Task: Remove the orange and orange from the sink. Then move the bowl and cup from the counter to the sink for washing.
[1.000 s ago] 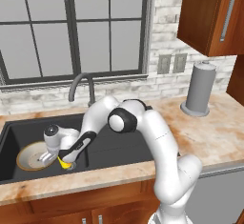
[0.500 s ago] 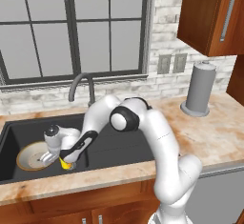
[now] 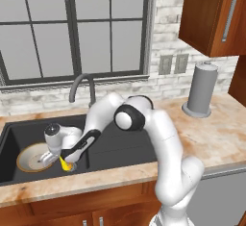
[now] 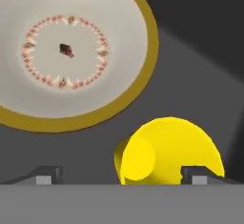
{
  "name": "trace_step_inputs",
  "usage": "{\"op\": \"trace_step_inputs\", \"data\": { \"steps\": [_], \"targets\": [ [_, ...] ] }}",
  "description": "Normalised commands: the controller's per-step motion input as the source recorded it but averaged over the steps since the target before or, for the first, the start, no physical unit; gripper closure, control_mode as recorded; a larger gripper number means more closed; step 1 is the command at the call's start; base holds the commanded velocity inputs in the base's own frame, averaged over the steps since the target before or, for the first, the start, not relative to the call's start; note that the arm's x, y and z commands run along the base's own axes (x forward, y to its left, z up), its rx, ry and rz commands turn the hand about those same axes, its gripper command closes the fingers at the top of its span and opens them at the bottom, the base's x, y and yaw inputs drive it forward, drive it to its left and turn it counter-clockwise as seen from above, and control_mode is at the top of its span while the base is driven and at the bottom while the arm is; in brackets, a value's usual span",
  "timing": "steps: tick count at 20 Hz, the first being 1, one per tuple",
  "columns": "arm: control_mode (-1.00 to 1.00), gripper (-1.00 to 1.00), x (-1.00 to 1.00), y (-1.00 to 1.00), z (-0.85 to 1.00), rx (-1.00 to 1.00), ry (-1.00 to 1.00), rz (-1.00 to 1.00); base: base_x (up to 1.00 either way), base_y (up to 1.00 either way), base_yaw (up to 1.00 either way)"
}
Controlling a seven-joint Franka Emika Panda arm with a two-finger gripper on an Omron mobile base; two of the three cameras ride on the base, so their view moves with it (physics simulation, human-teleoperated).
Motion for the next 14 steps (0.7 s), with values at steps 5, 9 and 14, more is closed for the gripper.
{"op": "trace_step_inputs", "data": {
  "steps": [5,9,14],
  "targets": [
    [-1.00,-1.00,-0.15,0.00,0.37,0.00,0.01,-0.02,0.00,0.00,0.00],
    [-1.00,-1.00,-0.22,-0.03,0.36,0.00,0.00,-0.05,0.00,0.00,0.00],
    [-1.00,-1.00,-0.27,-0.14,0.35,0.01,0.00,-0.05,0.00,0.00,0.00]
  ]
}}
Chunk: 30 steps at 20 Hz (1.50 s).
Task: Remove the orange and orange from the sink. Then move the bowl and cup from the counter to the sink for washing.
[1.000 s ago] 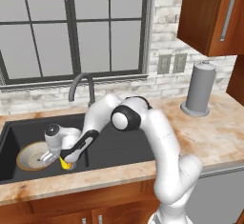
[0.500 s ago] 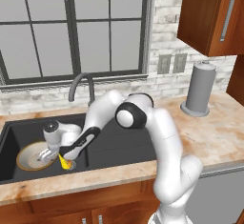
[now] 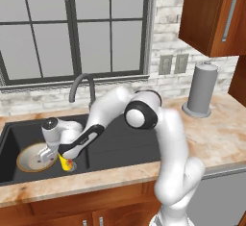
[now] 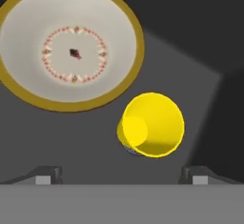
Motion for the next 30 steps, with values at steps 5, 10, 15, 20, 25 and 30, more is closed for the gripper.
{"op": "trace_step_inputs", "data": {
  "steps": [5,10,15,20,25,30],
  "targets": [
    [-1.00,-1.00,-0.25,-0.16,0.38,0.00,0.00,-0.07,0.00,0.00,0.00],
    [-1.00,-1.00,-0.25,-0.22,0.38,0.00,0.00,-0.07,0.00,0.00,0.00],
    [-1.00,-1.00,-0.22,-0.23,0.40,0.00,0.00,-0.01,0.00,0.00,0.00],
    [-1.00,-1.00,-0.25,-0.29,0.42,0.00,0.00,0.00,0.00,0.00,0.00],
    [-1.00,-1.00,-0.29,-0.35,0.39,0.00,0.00,0.00,0.00,0.00,0.00],
    [-1.00,-1.00,-0.29,-0.40,0.35,0.01,0.00,0.00,0.00,0.00,0.00]
  ]
}}
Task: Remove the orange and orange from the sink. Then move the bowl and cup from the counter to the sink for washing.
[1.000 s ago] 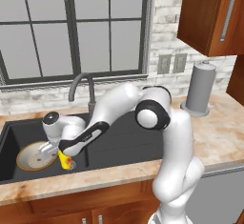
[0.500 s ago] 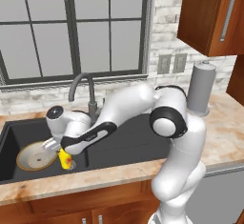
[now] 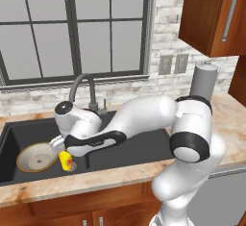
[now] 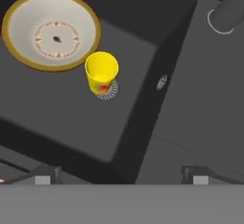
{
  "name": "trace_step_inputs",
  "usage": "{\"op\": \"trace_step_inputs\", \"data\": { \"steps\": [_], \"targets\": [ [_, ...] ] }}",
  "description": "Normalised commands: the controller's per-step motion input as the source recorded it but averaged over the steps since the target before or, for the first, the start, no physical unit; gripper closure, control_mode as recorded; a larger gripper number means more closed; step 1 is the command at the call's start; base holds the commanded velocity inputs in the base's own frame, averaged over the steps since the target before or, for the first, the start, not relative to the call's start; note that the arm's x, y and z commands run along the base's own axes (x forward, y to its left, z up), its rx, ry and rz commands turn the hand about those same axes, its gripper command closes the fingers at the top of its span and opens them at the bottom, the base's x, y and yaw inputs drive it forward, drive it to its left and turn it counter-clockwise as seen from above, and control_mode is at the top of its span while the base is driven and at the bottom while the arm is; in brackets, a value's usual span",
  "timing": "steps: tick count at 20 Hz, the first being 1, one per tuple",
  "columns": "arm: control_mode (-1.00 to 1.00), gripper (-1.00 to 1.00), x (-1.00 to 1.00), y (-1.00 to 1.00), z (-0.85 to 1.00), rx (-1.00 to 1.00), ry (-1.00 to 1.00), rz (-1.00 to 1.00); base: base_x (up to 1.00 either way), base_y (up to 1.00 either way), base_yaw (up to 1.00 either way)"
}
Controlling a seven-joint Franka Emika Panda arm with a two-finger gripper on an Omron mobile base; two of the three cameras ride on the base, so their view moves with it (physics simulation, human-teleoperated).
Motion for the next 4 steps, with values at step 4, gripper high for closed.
{"op": "trace_step_inputs", "data": {
  "steps": [4],
  "targets": [
    [-1.00,-1.00,-0.23,-0.44,0.29,0.00,0.00,0.00,0.00,0.00,0.00]
  ]
}}
